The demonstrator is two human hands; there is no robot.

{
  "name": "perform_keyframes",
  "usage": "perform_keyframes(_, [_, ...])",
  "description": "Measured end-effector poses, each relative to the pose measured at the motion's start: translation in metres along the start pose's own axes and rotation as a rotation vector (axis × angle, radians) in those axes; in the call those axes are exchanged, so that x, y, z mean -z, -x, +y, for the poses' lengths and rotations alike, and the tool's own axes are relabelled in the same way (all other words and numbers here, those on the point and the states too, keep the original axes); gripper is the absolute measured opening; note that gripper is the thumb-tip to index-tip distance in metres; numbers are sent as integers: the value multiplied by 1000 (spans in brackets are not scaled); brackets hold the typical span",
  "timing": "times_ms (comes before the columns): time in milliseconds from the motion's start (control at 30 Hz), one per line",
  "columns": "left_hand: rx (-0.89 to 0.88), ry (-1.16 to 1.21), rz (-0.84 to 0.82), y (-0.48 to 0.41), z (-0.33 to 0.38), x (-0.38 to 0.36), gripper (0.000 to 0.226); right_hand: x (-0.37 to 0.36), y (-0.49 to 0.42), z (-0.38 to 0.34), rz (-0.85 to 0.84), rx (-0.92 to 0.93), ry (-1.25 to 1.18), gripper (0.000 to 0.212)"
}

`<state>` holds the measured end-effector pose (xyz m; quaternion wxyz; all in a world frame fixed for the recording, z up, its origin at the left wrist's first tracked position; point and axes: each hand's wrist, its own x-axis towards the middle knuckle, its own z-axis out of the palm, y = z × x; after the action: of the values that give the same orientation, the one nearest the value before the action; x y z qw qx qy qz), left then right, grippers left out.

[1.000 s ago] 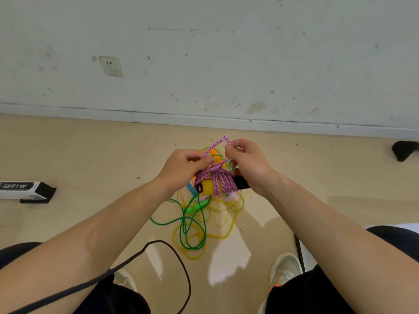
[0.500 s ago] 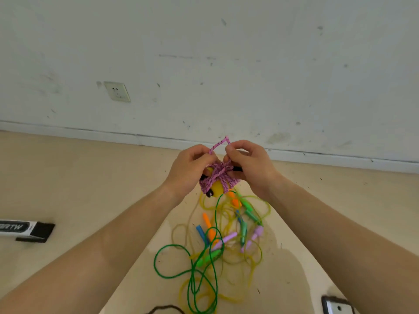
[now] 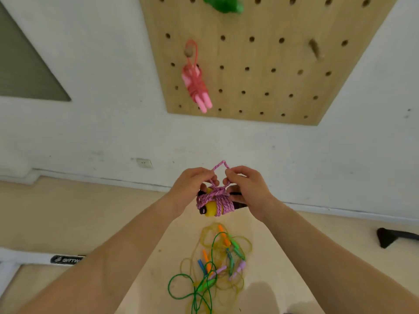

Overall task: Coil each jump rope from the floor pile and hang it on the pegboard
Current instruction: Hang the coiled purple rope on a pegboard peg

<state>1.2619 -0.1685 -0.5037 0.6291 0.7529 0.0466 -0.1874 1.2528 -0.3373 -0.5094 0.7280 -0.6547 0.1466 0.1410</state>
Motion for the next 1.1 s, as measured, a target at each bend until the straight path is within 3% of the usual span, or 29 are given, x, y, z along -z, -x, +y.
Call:
perform_keyframes(233, [-54,-160,18,49,135,11,15,1,72,-132,15,9,117,8])
perform_keyframes(500, [-91,-65,-102,78,232,15,14,11,120,-218,137,87,128,5])
perform_keyframes(800, [-179,-155,-176,50,278,-29,19,53,125,-245,348,159,92,8])
perform_keyframes(1100, [-164,-58,1,-33,279,-116,14,145,45,-252,384,158,65,5])
